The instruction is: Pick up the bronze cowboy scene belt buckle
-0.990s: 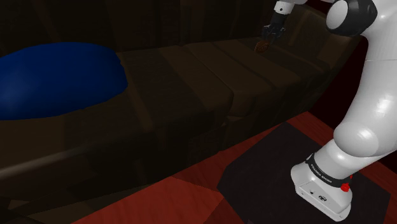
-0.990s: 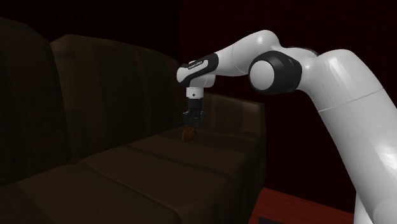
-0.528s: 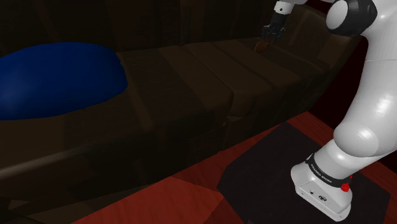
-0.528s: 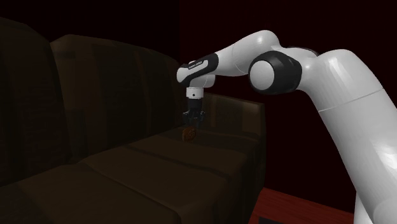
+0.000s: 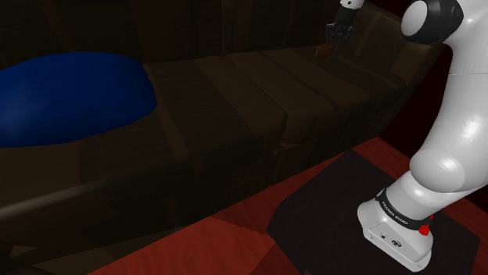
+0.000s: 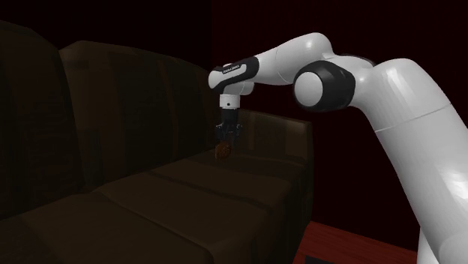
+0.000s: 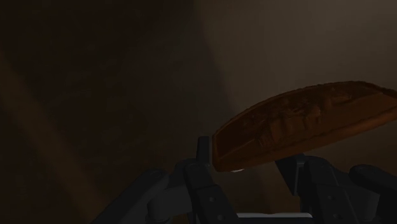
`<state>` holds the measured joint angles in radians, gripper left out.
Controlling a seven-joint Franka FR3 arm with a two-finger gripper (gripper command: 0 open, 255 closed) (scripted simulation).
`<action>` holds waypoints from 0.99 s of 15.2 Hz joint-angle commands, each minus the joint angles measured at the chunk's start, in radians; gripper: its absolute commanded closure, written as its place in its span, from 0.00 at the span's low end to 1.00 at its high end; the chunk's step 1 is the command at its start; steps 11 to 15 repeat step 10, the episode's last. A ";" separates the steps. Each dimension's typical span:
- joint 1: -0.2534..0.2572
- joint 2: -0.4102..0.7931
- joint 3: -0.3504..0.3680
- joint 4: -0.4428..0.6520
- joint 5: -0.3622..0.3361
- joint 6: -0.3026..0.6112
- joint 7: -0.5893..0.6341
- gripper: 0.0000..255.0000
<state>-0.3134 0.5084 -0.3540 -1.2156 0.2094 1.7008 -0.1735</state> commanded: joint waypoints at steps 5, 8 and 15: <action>-0.015 0.017 0.000 0.109 0.004 -0.091 0.007 1.00; -0.026 0.033 0.001 0.176 0.008 -0.142 0.010 1.00; -0.027 0.034 0.001 0.180 0.008 -0.144 0.011 1.00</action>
